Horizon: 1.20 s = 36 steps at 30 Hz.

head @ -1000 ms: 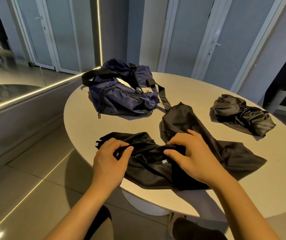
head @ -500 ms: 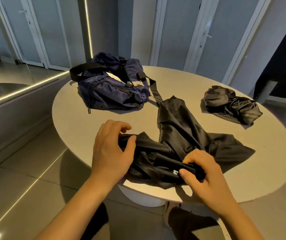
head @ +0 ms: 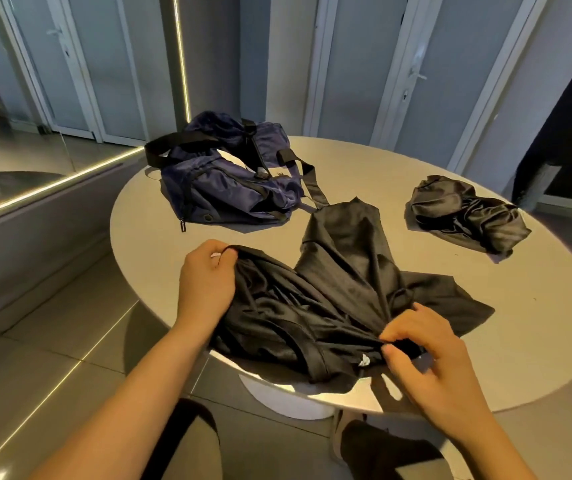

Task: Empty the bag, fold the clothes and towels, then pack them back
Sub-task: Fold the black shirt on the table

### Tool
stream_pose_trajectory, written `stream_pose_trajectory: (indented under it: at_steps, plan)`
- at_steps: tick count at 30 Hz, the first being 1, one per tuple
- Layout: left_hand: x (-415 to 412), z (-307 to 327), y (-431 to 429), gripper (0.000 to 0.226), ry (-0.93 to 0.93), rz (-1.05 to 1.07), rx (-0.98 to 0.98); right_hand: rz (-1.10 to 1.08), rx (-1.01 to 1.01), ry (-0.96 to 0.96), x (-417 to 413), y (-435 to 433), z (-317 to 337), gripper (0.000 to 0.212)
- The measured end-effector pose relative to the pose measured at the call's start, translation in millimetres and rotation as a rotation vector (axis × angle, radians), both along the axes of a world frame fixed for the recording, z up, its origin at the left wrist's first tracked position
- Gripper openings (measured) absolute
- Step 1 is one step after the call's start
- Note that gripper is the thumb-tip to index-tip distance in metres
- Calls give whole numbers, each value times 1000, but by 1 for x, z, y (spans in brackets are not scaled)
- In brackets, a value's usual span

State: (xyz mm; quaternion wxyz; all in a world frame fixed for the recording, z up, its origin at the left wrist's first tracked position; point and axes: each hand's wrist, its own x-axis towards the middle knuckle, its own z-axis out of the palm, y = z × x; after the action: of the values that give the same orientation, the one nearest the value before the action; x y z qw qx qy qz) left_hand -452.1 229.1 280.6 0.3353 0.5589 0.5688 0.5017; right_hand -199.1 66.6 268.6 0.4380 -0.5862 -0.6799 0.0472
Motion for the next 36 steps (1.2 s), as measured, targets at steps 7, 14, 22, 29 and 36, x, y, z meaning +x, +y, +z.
stream_pose_trajectory:
  at_steps: [7,14,22,29,36]
  plan:
    - [3,-6,-12,17,-103,-70,21,-95,18,-62,-27,17,28,19]
    - [-4,-11,-11,17,-108,-79,32,38,-398,-335,-54,52,39,12]
    - [-8,-17,-7,20,-145,-53,32,192,-210,379,-28,54,59,10]
    - [-10,-17,-7,16,-213,-47,11,-39,-101,974,-3,51,14,13]
    - [0,5,-28,18,91,43,316,-77,-175,1003,-10,45,0,16]
